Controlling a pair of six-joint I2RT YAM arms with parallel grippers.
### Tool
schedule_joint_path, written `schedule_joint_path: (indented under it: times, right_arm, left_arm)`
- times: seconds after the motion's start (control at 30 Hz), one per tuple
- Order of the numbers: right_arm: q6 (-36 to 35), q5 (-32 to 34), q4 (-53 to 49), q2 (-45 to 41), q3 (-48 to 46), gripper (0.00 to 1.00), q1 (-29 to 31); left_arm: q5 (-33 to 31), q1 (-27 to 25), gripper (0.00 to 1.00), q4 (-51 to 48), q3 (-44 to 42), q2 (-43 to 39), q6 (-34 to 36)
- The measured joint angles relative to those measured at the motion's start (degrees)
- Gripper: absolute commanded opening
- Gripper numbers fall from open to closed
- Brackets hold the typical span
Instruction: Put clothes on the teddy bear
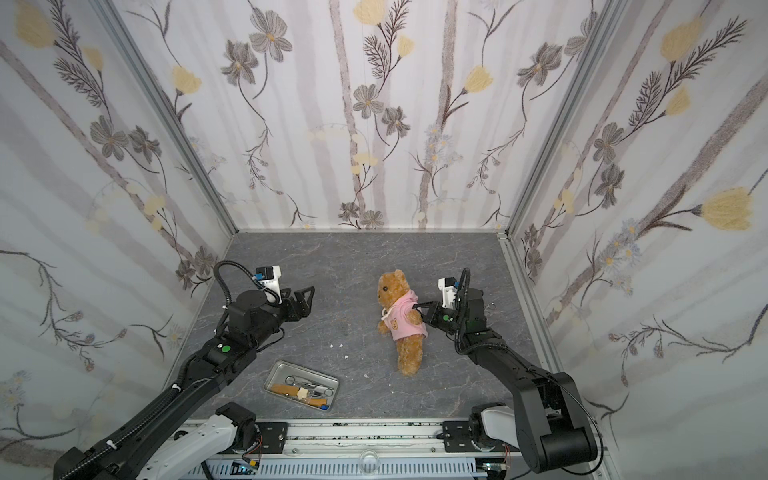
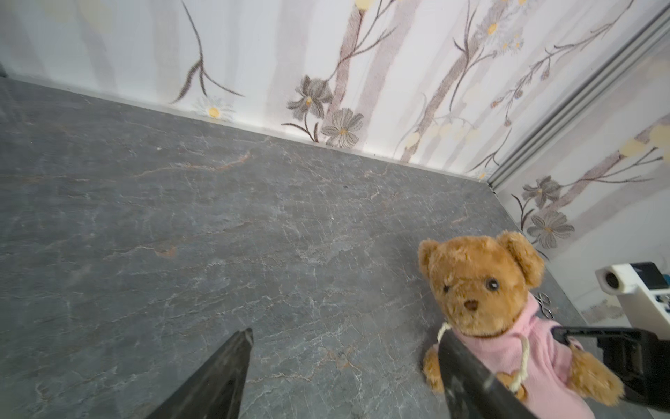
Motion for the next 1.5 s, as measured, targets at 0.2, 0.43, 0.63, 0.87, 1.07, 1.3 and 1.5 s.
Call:
schedule_joint_path:
  times: [0.2, 0.43, 0.63, 0.87, 1.07, 1.3, 1.5]
  right_arm:
    - [-5.9, 2.2, -2.3, 3.1, 0.2, 0.23, -5.4]
    - [-11.5, 5.5, -4.9, 11.3, 4.9, 0.35, -3.0]
    - [-16.5, 15.5, -11.0, 3.7, 6.0, 0.59, -4.0]
    - [-17.8, 27.8, -13.4, -12.4, 3.4, 0.71, 2.1]
    - [-17.9, 31.7, -14.0, -12.0, 4.0, 0.76, 11.4]
    - [-15.0, 31.5, -9.2, -2.7, -1.3, 0.70, 12.3]
    - [-14.2, 30.3, -4.4, 1.3, -4.6, 0.62, 8.7]
  left_arm:
    - [0.2, -3.9, 0.82, 0.2, -0.8, 2.4, -1.1]
    - [-0.1, -7.6, 0.82, 1.9, -0.9, 6.1, -1.4]
    - [-0.9, -12.1, 0.82, 5.5, 0.0, 13.3, -0.8]
    - [-0.5, -12.8, 0.82, 11.8, 3.5, 25.3, -1.3]
    - [-0.2, -12.8, 0.83, 14.1, 7.2, 32.2, -1.1]
    - [1.9, -12.8, 0.82, 15.4, 11.6, 39.3, 0.7]
    - [5.7, -12.8, 0.80, 15.4, 14.3, 44.4, 1.4]
